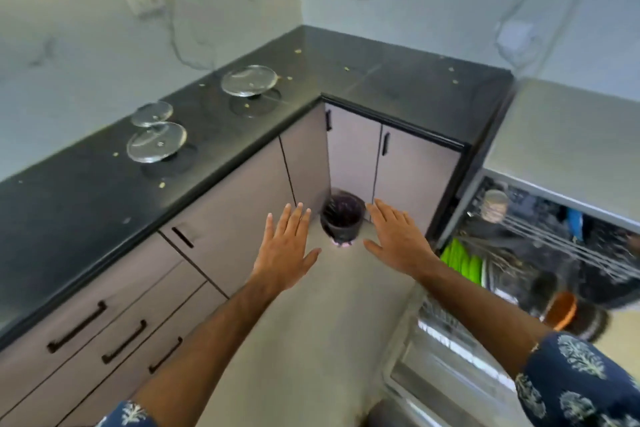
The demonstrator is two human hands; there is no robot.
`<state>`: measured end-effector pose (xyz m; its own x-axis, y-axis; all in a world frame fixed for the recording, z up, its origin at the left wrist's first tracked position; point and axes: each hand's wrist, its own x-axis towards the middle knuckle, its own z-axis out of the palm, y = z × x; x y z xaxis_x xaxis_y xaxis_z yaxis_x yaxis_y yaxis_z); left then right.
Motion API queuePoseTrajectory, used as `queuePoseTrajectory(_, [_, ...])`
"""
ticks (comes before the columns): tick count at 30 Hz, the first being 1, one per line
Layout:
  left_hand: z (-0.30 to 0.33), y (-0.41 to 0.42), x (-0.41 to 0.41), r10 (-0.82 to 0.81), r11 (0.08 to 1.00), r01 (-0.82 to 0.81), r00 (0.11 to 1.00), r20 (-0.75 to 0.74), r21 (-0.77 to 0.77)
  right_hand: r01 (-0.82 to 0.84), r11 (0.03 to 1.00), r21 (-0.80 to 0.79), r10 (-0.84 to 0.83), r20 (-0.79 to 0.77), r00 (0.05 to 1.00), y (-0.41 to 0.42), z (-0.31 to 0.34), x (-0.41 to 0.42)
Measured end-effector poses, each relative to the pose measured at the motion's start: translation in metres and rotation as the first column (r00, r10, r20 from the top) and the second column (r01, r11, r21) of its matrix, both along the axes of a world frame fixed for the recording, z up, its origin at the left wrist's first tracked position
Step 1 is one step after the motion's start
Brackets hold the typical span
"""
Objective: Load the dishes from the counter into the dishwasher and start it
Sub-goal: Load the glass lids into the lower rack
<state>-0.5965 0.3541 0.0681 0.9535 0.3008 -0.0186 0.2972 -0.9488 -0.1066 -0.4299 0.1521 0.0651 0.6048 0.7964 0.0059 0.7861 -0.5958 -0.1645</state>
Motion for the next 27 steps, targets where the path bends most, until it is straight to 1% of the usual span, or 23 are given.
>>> queuePoseTrajectory(4, [0.011, 0.064, 0.017, 0.072, 0.997, -0.072, 0.997, 0.018, -0.015, -0.048, 0.998, 0.040, 0.047, 0.021, 0.999, 0.076, 0.013, 0.034])
queuePoseTrajectory(8, [0.012, 0.125, 0.043, 0.113, 0.993, -0.112, 0.993, 0.034, -0.022, -0.090, 0.993, 0.080, 0.089, 0.014, 0.996, 0.155, 0.013, 0.077])
queuePoseTrajectory(10, [0.009, 0.159, 0.062, 0.130, 0.991, -0.131, 0.991, 0.033, 0.001, -0.099, 0.990, 0.100, 0.100, -0.011, 0.995, 0.196, 0.013, 0.104])
queuePoseTrajectory(12, [0.009, 0.186, 0.078, 0.159, 0.987, -0.159, 0.987, 0.031, -0.009, -0.120, 0.987, 0.111, 0.125, -0.038, 0.991, 0.227, 0.012, 0.121])
queuePoseTrajectory(17, [0.013, 0.271, 0.137, 0.230, 0.973, -0.230, 0.970, 0.078, -0.004, -0.211, 0.974, 0.086, 0.214, -0.023, 0.977, 0.318, 0.017, 0.181])
queuePoseTrajectory(18, [0.014, 0.288, 0.150, 0.247, 0.969, -0.247, 0.964, 0.099, -0.012, -0.228, 0.971, 0.069, 0.229, -0.002, 0.973, 0.337, 0.020, 0.195])
queuePoseTrajectory(19, [0.015, 0.305, 0.163, 0.275, 0.961, -0.271, 0.956, 0.101, -0.052, -0.251, 0.966, 0.058, 0.251, 0.006, 0.968, 0.358, 0.021, 0.211])
queuePoseTrajectory(20, [0.015, 0.320, 0.173, 0.299, 0.953, -0.291, 0.949, 0.100, -0.089, -0.268, 0.962, 0.050, 0.268, 0.000, 0.963, 0.376, 0.022, 0.224])
queuePoseTrajectory(24, [0.000, 0.376, 0.204, 0.306, 0.949, -0.296, 0.948, 0.086, -0.110, -0.292, 0.955, 0.052, 0.294, -0.042, 0.955, 0.438, 0.020, 0.258])
queuePoseTrajectory(26, [-0.013, 0.407, 0.220, 0.310, 0.946, -0.300, 0.948, 0.069, -0.122, -0.273, 0.959, 0.074, 0.278, -0.082, 0.957, 0.470, 0.013, 0.274])
queuePoseTrajectory(27, [-0.020, 0.423, 0.229, 0.303, 0.946, -0.294, 0.952, 0.051, -0.135, -0.243, 0.965, 0.101, 0.255, -0.127, 0.959, 0.486, 0.009, 0.281])
